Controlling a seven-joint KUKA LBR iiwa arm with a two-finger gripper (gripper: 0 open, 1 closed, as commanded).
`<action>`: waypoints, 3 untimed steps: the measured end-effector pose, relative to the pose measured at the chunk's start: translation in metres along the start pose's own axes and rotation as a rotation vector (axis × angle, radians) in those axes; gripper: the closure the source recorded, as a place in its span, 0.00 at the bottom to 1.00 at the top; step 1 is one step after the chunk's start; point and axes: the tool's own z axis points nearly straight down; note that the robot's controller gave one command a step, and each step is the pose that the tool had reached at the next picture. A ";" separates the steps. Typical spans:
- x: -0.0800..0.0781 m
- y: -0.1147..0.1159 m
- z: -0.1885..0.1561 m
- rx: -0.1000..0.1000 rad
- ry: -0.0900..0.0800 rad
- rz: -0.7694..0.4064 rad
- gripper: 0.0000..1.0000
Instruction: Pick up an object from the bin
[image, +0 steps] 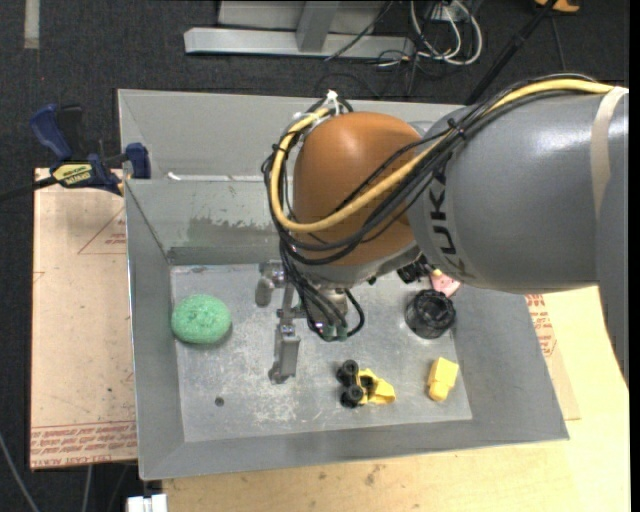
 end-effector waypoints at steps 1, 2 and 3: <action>0.000 0.000 0.000 0.000 0.000 0.000 0.00; -0.023 0.037 0.056 -0.003 -0.008 0.005 0.00; -0.022 0.047 0.078 -0.002 -0.004 0.016 0.00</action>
Offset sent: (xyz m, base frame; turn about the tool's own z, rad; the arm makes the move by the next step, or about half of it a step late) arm 0.0290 0.0501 -0.0826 0.0081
